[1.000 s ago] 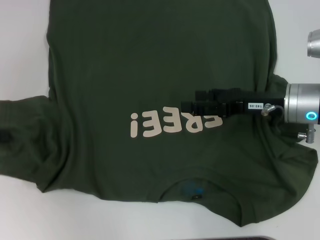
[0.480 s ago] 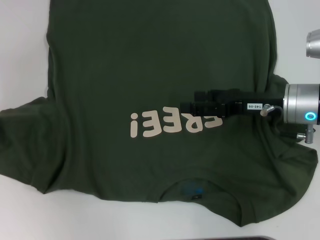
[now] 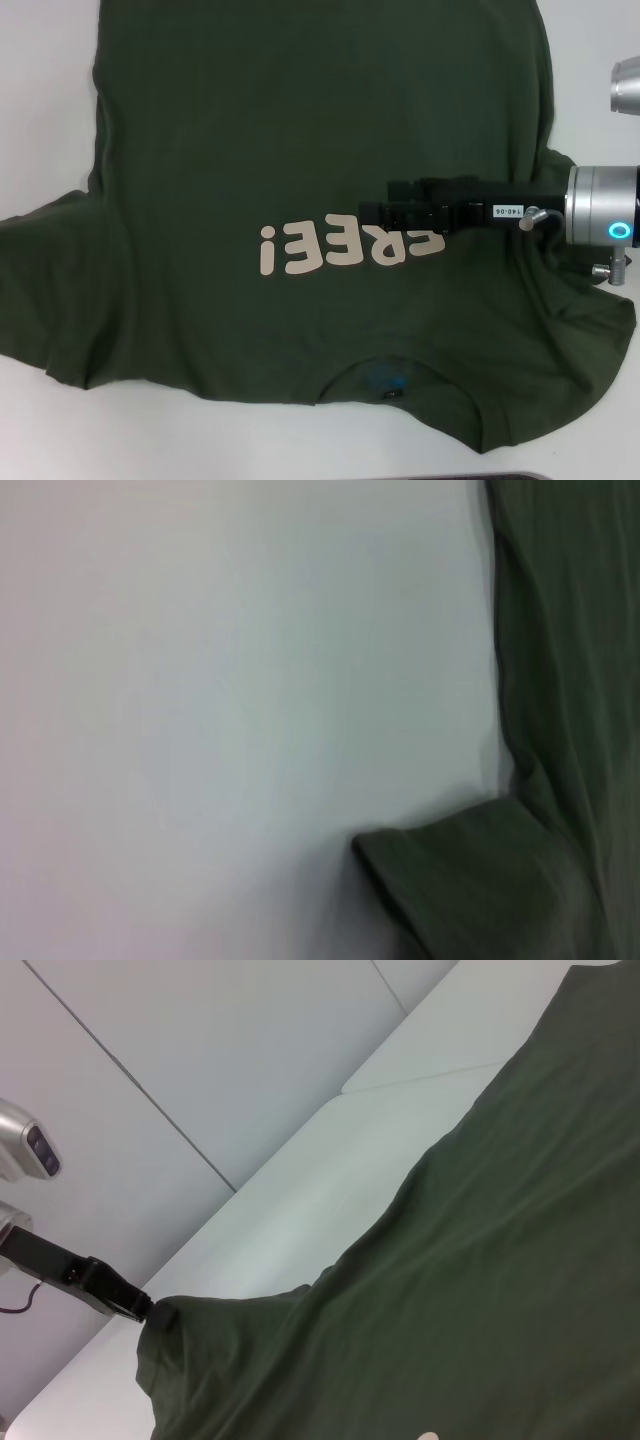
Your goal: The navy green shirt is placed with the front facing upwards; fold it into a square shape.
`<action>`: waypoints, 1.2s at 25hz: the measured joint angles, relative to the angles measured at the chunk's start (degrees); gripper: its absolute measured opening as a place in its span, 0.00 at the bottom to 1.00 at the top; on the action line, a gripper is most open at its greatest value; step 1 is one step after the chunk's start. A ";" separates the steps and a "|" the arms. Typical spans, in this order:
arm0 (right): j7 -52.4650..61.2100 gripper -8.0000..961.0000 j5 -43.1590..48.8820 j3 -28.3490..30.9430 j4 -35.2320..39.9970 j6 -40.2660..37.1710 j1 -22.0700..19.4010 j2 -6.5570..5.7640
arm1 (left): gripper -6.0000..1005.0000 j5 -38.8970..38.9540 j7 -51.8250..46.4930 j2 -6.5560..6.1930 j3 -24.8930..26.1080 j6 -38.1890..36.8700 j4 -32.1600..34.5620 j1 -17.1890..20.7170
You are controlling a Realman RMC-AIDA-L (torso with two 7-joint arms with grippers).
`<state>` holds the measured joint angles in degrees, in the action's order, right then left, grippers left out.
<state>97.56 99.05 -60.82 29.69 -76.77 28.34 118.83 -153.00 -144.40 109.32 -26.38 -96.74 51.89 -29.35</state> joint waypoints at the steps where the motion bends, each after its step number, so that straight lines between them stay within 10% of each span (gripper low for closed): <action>1: 0.00 0.94 0.00 0.00 0.00 0.02 0.04 0.00 | 0.01 -0.01 0.00 0.00 -0.01 0.01 0.00 0.00; 22: 0.00 0.94 0.35 -0.39 -0.16 1.33 0.19 0.05 | 0.01 7.78 1.50 -1.45 5.57 -13.06 -3.59 -3.79; 30: 0.00 0.94 1.50 -0.17 -0.25 1.40 0.02 0.23 | 0.01 8.22 0.69 1.89 5.93 -7.66 -11.50 -7.69</action>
<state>97.56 100.55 -60.99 29.44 -75.36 28.36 119.06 -144.78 -143.72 111.21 -20.45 -104.40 40.39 -37.04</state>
